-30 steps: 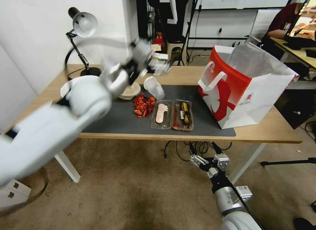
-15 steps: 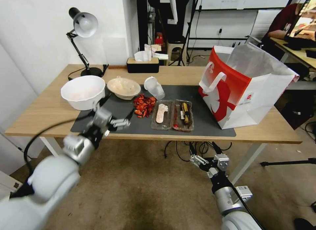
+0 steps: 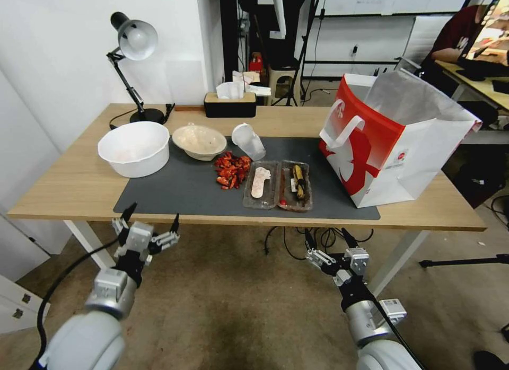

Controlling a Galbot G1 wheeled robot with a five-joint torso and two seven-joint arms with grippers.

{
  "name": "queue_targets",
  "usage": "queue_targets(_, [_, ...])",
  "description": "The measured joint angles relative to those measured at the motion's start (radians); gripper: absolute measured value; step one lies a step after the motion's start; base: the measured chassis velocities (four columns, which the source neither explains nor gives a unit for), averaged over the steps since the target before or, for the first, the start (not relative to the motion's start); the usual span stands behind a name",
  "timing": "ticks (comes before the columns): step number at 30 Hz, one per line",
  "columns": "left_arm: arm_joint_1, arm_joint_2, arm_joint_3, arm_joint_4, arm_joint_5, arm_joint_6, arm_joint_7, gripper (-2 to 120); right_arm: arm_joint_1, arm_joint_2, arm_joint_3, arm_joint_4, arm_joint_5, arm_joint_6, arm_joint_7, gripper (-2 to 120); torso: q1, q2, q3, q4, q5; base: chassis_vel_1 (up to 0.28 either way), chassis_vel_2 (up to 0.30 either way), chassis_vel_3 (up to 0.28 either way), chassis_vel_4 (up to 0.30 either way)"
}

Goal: Pick up the trash from the table and place it into the takeout bag.

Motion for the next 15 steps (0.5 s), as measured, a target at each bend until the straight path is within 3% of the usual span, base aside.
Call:
queue_targets(6, [-0.013, -0.009, 0.014, 0.024, -0.062, -0.002, 0.003, 100, 0.000, 0.000, 0.000, 0.000, 0.000, 0.000, 0.000, 100, 0.000, 0.000, 0.000, -0.0001, -0.0001, 0.000, 0.000, 0.000, 0.000])
queue_targets(15, [-0.017, -0.013, 0.014, 0.030, -0.070, -0.004, 0.004, 100, 0.000, 0.000, 0.000, 0.000, 0.000, 0.000, 0.000, 100, 0.000, 0.000, 0.000, 0.0000, 0.0000, 0.000, 0.000, 0.000, 0.000])
